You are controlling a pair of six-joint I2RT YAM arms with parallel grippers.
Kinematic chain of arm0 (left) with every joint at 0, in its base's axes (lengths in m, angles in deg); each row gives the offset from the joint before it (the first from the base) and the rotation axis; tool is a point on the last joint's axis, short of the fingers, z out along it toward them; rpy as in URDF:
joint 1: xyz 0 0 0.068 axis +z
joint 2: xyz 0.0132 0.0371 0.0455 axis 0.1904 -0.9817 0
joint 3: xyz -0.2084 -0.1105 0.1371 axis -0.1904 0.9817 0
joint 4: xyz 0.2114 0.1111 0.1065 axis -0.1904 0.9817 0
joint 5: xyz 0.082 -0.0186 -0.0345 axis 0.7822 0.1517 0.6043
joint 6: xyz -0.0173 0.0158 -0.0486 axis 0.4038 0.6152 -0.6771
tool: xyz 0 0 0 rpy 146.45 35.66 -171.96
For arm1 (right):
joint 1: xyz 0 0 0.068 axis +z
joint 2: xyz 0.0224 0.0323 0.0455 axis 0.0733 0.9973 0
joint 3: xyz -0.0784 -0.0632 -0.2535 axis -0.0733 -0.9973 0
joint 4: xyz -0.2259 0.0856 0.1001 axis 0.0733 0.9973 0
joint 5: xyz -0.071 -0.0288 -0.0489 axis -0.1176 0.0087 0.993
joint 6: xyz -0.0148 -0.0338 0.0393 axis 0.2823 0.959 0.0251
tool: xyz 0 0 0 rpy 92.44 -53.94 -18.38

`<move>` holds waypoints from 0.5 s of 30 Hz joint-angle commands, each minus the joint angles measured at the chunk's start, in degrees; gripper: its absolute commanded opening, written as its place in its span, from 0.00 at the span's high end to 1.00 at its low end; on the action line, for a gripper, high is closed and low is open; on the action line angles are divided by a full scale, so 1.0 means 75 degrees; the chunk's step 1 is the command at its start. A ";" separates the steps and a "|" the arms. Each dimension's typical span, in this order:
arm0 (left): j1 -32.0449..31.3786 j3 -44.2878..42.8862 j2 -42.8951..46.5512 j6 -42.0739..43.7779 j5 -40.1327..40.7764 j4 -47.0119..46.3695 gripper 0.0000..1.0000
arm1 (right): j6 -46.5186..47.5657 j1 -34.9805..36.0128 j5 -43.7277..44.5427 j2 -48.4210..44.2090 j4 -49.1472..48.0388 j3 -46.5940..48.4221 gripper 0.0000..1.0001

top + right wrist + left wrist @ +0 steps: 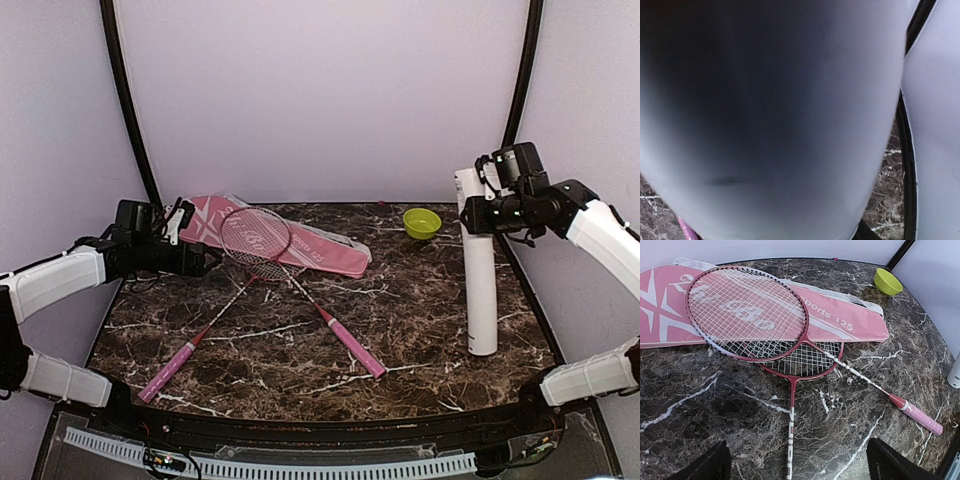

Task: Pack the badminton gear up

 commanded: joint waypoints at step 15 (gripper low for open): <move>0.0027 -0.0377 -0.0579 -0.0009 -0.0632 0.0361 0.04 | 0.0675 -0.2544 -0.2653 0.3120 0.0390 0.0682 0.46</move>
